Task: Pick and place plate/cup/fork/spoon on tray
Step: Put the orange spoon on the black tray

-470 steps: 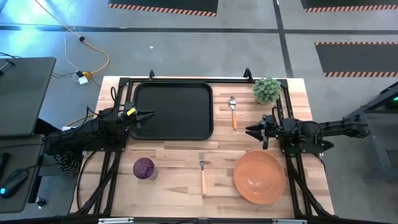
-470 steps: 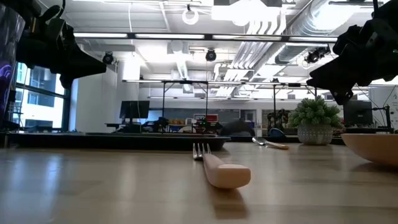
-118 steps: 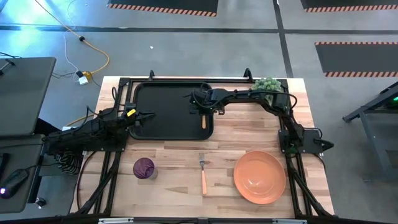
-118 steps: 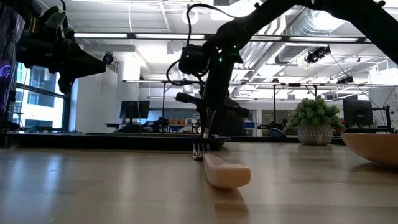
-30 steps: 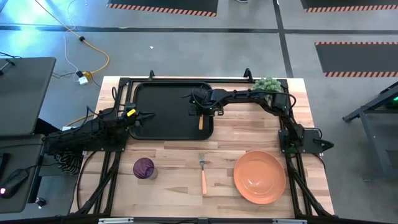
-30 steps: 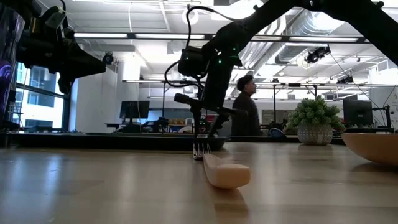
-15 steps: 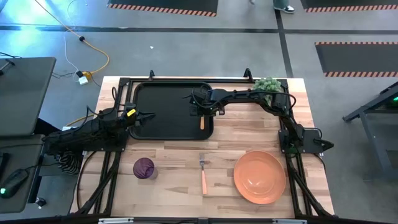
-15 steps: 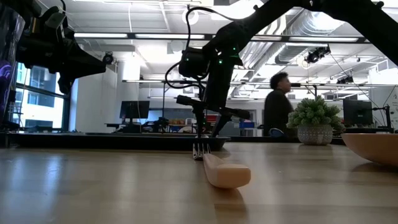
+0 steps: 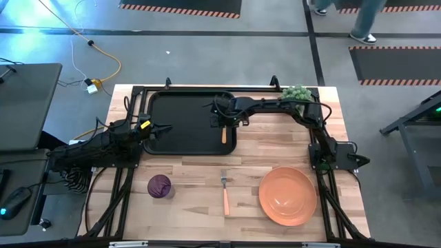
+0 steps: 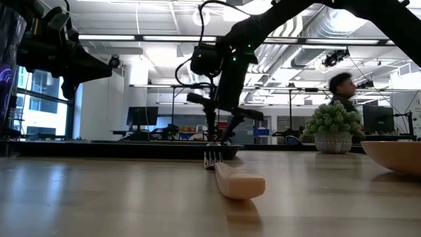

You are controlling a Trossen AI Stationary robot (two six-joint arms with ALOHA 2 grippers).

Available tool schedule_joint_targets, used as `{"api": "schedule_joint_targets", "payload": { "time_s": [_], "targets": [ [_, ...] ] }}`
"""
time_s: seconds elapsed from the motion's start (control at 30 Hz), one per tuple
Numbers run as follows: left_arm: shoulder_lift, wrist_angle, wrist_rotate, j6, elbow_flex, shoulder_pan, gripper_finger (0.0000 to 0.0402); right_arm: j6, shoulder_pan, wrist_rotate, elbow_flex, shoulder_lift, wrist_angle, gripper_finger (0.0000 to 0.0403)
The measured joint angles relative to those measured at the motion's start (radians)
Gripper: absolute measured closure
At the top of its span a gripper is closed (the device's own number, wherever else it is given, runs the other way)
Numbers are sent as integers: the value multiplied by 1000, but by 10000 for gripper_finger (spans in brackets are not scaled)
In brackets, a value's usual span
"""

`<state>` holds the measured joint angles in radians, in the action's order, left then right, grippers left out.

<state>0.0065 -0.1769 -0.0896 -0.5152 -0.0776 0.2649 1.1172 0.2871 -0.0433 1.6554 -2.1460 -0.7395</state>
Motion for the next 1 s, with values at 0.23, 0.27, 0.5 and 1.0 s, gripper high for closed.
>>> {"api": "schedule_joint_targets", "payload": {
  "time_s": [0.23,0.27,0.5,1.0],
  "targets": [
    [0,2,-1,22,0,0,355,-57,0,-5,0,69,-1,273],
    [0,-1,-1,20,-3,0,355,-66,0,-5,0,84,2,273],
    [20,-60,-4,104,-119,0,355,-138,-13,-23,0,179,8,273],
    [439,-362,-221,61,-570,8,355,-287,-48,-153,0,389,23,273]
  ]
}}
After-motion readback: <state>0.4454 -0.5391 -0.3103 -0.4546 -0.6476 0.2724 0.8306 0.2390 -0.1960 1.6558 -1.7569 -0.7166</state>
